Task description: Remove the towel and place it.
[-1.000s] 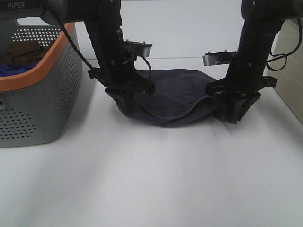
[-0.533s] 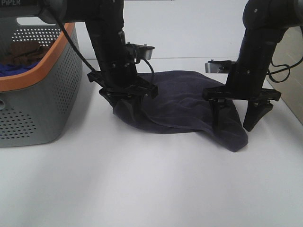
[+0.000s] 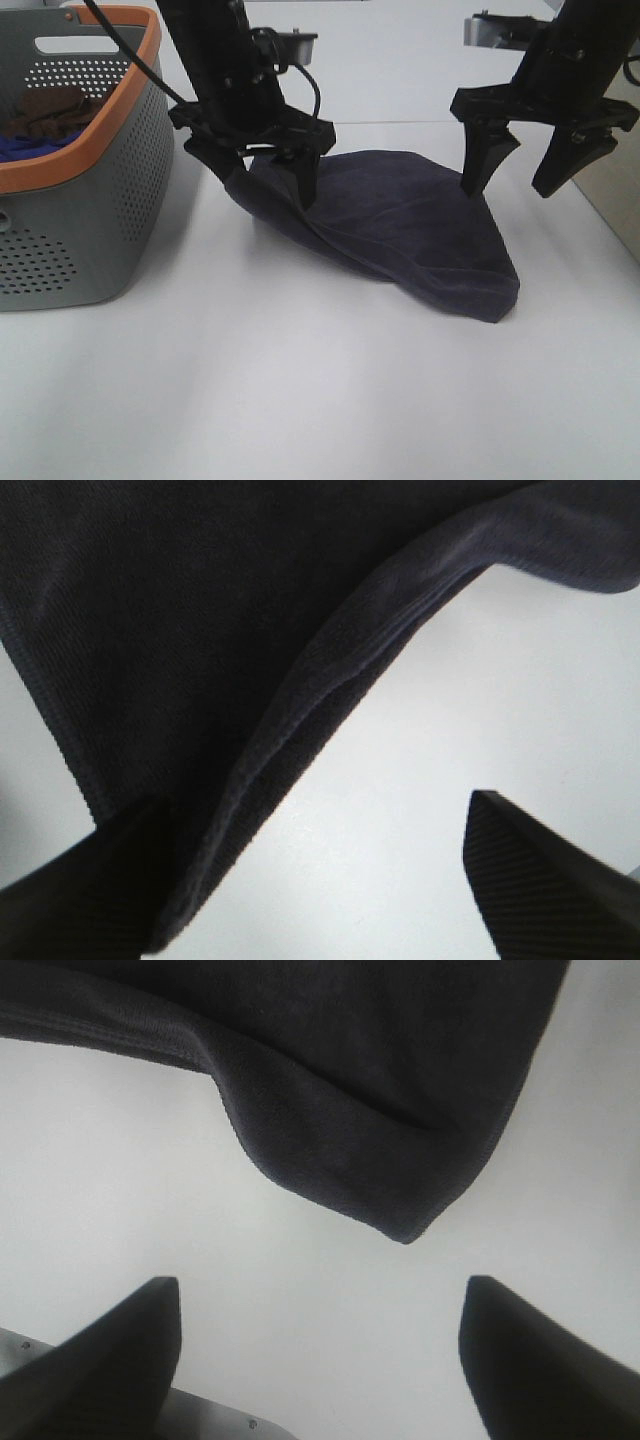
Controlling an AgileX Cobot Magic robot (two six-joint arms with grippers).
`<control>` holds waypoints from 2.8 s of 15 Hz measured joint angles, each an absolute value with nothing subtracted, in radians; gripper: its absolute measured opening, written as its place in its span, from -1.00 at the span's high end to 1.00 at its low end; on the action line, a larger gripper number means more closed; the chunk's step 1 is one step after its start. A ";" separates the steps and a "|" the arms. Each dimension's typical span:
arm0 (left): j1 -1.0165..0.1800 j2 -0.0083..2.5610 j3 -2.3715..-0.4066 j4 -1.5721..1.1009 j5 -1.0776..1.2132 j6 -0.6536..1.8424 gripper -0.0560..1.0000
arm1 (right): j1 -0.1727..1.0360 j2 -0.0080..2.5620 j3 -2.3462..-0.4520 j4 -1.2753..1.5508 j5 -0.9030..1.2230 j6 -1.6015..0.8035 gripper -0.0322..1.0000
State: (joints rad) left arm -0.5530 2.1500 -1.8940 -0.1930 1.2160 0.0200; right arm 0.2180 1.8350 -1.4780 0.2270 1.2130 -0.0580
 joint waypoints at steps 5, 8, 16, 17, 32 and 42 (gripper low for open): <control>-0.620 2.060 -1.894 -0.131 1.217 -0.023 -0.53 | 0.218 1.673 -1.478 0.227 1.214 -0.058 -0.39; -0.649 2.042 -1.894 -0.053 1.218 -0.077 -0.53 | 0.218 1.618 -1.478 0.227 1.215 -0.058 -0.39; -0.516 1.804 -1.872 0.072 1.217 -0.098 -0.53 | 0.134 1.462 -1.478 0.197 1.217 0.041 -0.39; -0.447 1.762 -1.831 0.052 1.217 -0.098 -0.53 | 0.077 1.442 -1.478 0.192 1.217 0.046 -0.39; 0.068 0.647 -0.822 0.196 1.094 -0.027 -0.53 | -0.056 0.543 -0.838 0.067 1.180 0.015 -0.39; 0.068 0.191 -0.518 0.119 0.923 -0.022 -0.53 | -0.056 0.058 -0.529 0.059 1.113 -0.008 -0.38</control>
State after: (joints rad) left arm 0.0680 0.1910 -0.5180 0.1190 0.9230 -0.0220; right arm -0.0560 0.0580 -0.5290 0.0590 1.1130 -0.0080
